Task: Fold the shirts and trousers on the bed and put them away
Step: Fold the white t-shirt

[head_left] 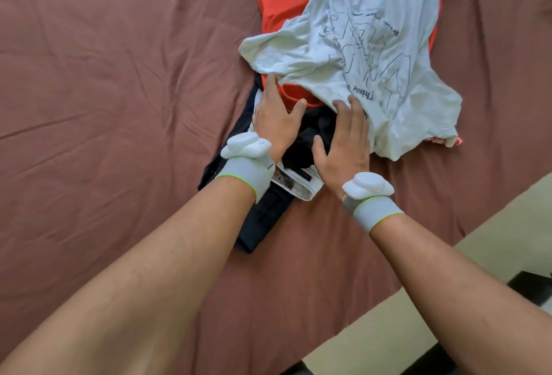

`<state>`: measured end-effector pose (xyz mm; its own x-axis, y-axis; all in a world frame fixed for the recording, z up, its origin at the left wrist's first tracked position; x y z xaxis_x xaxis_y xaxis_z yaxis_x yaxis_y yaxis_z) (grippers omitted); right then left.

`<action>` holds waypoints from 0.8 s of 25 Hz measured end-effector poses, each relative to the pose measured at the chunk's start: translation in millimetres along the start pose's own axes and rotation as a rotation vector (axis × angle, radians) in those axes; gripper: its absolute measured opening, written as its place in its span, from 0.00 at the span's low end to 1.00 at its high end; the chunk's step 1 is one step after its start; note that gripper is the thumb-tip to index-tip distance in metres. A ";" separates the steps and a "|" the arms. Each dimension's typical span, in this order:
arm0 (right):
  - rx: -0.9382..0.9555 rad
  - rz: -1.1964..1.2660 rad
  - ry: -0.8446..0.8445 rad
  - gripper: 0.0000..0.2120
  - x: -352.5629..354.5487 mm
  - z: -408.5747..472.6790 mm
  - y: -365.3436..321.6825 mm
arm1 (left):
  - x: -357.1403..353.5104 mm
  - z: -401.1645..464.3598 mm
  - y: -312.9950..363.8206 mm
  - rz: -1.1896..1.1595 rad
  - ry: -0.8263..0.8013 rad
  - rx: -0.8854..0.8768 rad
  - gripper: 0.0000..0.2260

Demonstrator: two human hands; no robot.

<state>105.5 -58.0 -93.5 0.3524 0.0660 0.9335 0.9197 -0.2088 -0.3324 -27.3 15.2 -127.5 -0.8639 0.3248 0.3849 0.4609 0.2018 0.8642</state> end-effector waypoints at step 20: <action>0.072 -0.424 -0.462 0.58 -80.2 -5.3 9.3 | 25.9 -65.8 -124.9 0.469 -0.224 0.424 0.44</action>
<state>84.9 -70.4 -170.8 -0.0220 0.5467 0.8371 0.9995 -0.0065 0.0306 -120.7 -62.4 -204.2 -0.5105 0.6415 0.5727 0.8568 0.3229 0.4021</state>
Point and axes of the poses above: each hand's wrist, its own z-axis towards the middle knuckle, its own x-axis out of the back of the hand, y = z × x, the point moved 7 cm from there along z, towards the middle knuckle, and after that the axes turned 11 degrees about -y, right-handed, at the moved point
